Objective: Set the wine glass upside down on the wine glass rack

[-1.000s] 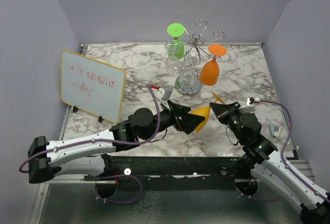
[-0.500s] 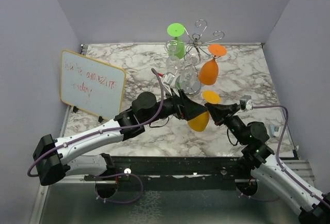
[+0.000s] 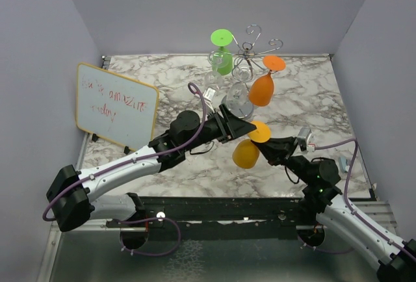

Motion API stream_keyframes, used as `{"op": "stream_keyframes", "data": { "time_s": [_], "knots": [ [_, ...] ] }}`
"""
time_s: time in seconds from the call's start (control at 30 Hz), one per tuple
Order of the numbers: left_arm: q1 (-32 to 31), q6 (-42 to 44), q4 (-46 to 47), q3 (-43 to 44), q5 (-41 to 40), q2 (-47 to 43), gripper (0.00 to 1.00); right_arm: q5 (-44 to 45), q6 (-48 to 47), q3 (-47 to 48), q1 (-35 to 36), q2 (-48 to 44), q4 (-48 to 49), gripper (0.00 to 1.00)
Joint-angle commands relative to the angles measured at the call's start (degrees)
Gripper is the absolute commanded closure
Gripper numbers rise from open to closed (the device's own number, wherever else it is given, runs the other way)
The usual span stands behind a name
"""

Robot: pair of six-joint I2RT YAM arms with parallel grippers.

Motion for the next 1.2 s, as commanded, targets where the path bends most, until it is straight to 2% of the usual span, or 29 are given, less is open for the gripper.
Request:
{"op": "stream_keyframes", "data": {
  "time_s": [0.0,0.2,0.37,0.43,0.53,0.6,0.67,0.77,0.97,1.07,1.17],
  "knots": [
    [0.77,-2.63,1.96,-1.59,0.09,1.03,0.49,-5.62,-1.57,-0.77,0.26,-0.24,4.1,0.99],
    [1.26,-3.54,3.14,-1.33,4.13,2.07,0.68,-5.75,-1.68,-1.15,0.27,-0.2,4.65,0.99],
    [1.99,-4.33,4.16,-1.97,6.19,1.5,1.0,-4.8,-0.5,-2.18,0.27,-1.08,6.17,0.99],
    [2.15,-4.22,4.29,-2.34,6.16,0.96,1.0,-4.18,0.37,-2.21,0.27,-1.38,5.41,0.95],
    [2.47,-3.52,4.33,-3.15,5.47,-0.24,1.0,-3.43,2.44,-0.52,0.27,-2.2,0.17,0.61],
    [2.96,-2.89,4.31,-3.98,4.79,-1.23,1.0,-3.44,3.34,1.31,0.27,-2.94,-5.25,0.49],
    [3.43,-2.01,4.31,-4.94,3.91,-2.53,1.0,-3.64,3.9,3.03,0.27,-3.86,-11.11,0.41],
    [4.07,-0.26,4.16,-6.42,2.24,-4.79,1.0,-2.18,6.56,3.86,0.31,-6.39,-16.3,0.36],
    [5.41,3.43,0.19,-7.36,-0.7,-8.5,1.0,-2.07,14.44,3.24,0.25,-13.17,-18.67,0.27],
    [5.52,5.74,-2.73,-6.46,-1.79,-9.33,1.0,-3.86,16.99,6.98,0.25,-12.78,-23.33,0.25],
    [5.52,7.78,-5.0,-5.3,-2.05,-9.56,1.0,-0.41,20.42,14.11,0.2,-9.12,-31.43,0.25]
  ]
}}
